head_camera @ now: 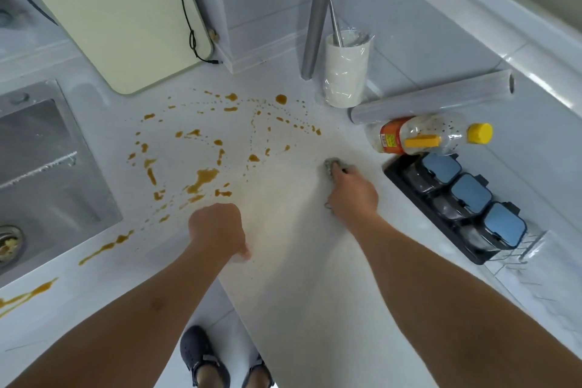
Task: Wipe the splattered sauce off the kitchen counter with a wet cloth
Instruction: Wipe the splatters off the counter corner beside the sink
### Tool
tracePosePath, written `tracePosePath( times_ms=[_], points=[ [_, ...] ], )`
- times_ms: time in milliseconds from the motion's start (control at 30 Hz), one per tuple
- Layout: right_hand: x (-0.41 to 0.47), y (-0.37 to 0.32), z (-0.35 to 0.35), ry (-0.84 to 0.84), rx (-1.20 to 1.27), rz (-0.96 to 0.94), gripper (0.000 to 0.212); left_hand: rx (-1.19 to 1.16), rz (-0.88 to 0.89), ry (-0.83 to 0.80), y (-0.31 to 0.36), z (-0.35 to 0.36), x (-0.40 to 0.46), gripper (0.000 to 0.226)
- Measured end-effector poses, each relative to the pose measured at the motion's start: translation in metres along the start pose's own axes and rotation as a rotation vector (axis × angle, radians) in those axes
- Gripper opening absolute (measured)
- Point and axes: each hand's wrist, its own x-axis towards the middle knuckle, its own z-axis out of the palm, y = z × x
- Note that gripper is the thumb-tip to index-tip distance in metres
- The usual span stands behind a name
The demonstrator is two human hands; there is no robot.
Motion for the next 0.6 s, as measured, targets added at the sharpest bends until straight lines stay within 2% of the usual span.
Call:
tracePosePath(
  times_ms=[67,133,233,333,400,467,533,600],
  points=[
    [0.023,0.019,-0.009,0.051,0.065,0.145,0.072,-0.006,-0.013,-0.006,0.001,0.0,0.002,0.04],
    [0.038,0.002,-0.003,0.073,0.071,0.176,0.064,-0.029,-0.025,-0.018,0.0,0.002,0.006,0.044],
    [0.027,-0.063,0.011,0.029,0.034,-0.003,0.07,-0.083,-0.059,-0.025,-0.002,0.007,0.009,0.055],
    [-0.02,-0.128,0.026,-0.093,0.026,-0.221,0.074,-0.102,-0.028,-0.004,-0.006,0.011,0.002,0.06],
    [-0.056,-0.147,0.036,-0.188,-0.016,-0.355,0.073,-0.099,0.014,0.067,-0.007,0.012,-0.004,0.052],
    [-0.073,-0.138,0.041,-0.206,-0.059,-0.419,0.069,-0.121,0.029,0.092,-0.009,0.011,-0.009,0.049],
    [-0.068,-0.11,0.032,-0.165,-0.088,-0.359,0.067,-0.142,0.015,0.073,-0.013,0.012,-0.011,0.056],
    [-0.047,-0.07,0.016,-0.112,-0.089,-0.181,0.07,-0.148,0.006,0.054,-0.014,0.012,-0.009,0.06]
  ],
)
